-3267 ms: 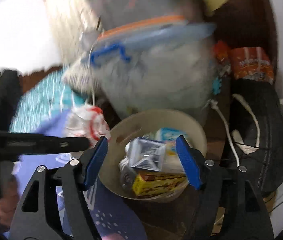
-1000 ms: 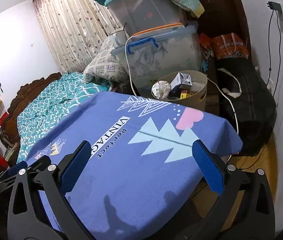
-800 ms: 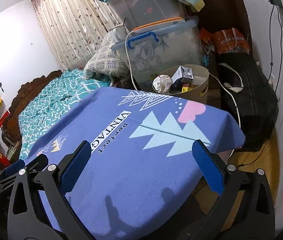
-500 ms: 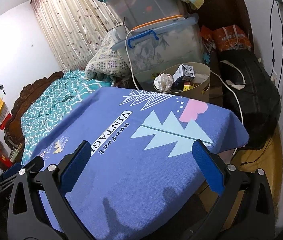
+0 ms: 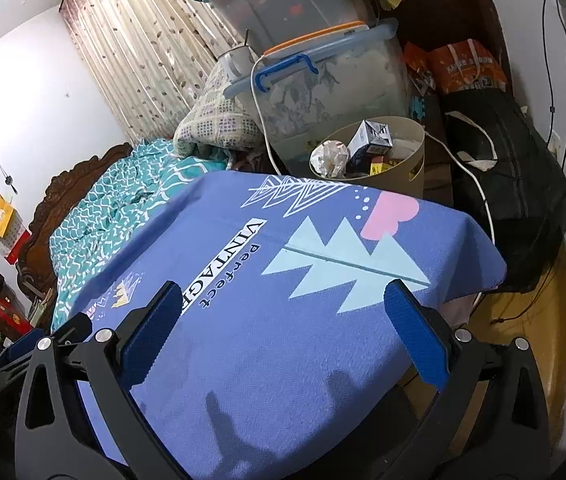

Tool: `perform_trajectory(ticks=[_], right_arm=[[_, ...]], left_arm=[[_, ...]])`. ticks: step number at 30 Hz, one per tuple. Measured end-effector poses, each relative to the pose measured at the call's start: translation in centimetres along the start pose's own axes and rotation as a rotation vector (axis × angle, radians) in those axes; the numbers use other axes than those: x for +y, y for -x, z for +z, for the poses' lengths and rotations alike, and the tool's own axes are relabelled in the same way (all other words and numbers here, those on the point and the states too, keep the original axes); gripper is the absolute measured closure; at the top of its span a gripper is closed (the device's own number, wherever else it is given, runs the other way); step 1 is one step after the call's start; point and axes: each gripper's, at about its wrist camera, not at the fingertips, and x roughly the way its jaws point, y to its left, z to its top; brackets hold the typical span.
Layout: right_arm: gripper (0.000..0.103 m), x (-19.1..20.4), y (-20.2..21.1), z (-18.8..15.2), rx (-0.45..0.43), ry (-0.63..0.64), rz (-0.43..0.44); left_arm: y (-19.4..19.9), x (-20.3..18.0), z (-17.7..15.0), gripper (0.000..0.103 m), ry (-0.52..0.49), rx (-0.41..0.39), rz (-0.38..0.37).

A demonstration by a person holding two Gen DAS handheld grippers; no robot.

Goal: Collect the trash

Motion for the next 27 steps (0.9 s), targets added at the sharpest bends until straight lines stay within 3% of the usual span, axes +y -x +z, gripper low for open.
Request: perform_trajectory(ticks=[27], right_arm=[[0.003, -0.6, -0.8, 0.0, 0.008, -0.014, 0.017]], left_arm=[[0.0, -1.4, -0.1, 0.009, -0.042, -0.003, 0.044]])
